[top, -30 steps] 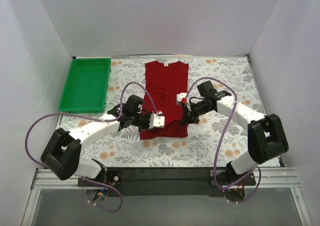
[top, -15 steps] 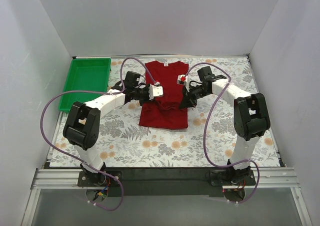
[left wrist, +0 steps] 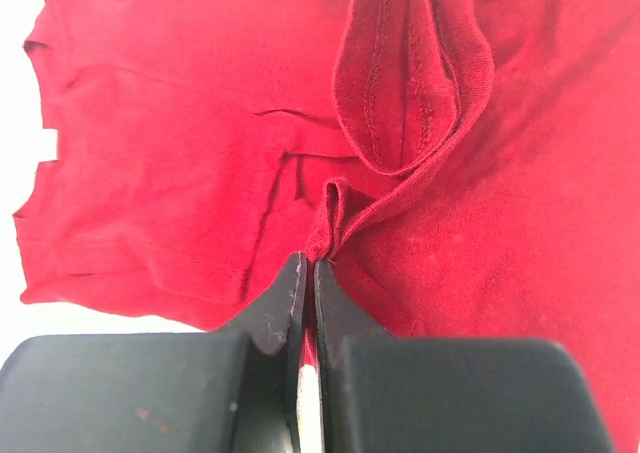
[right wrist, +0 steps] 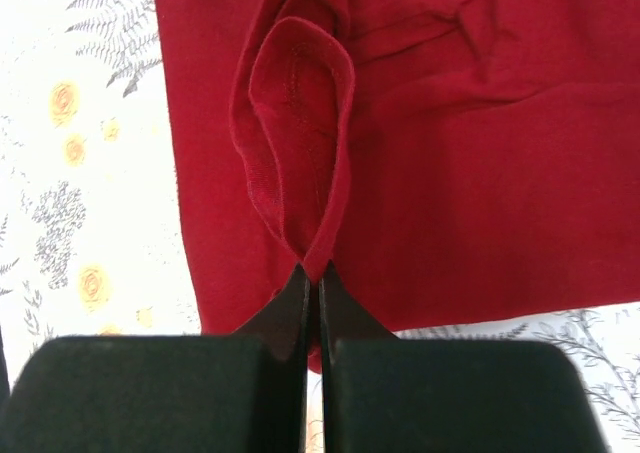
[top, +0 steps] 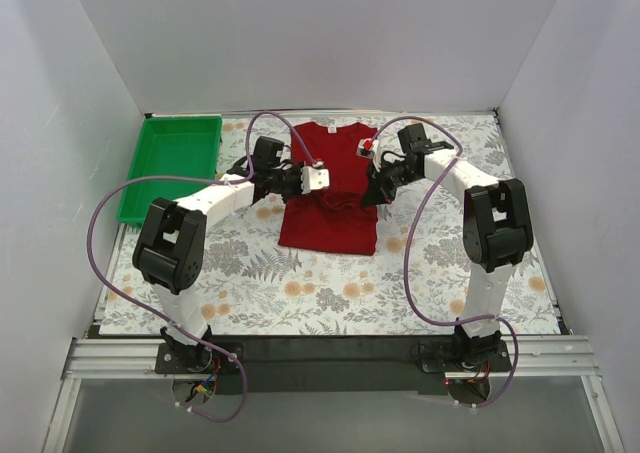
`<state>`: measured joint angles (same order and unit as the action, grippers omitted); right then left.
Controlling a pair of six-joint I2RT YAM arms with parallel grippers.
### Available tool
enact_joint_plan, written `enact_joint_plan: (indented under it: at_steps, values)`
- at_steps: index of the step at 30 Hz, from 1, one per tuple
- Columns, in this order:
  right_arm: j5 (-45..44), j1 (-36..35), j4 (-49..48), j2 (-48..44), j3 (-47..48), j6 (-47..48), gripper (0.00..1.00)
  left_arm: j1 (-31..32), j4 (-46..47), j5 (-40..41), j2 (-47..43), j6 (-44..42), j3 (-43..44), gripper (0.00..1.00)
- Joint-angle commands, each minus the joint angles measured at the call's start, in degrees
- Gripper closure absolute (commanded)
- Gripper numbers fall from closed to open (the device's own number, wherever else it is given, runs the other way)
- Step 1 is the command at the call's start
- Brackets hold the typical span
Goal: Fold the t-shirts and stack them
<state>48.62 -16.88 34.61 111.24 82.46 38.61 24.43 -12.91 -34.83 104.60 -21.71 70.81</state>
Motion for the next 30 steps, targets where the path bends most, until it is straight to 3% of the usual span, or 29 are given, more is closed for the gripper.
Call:
enact_joint_plan:
  at_steps: [1,30]
  values:
    - [0.77,0.36,0.11,1.87,3.59,-1.61,0.99,-0.34,2.53,0.55,-0.27,-1.58,2.32,1.0]
    - [-2.3,2.91,-2.27,11.54,16.06,-8.64,0.99,-1.22,10.62,5.3,6.32,0.53,6.19,1.0]
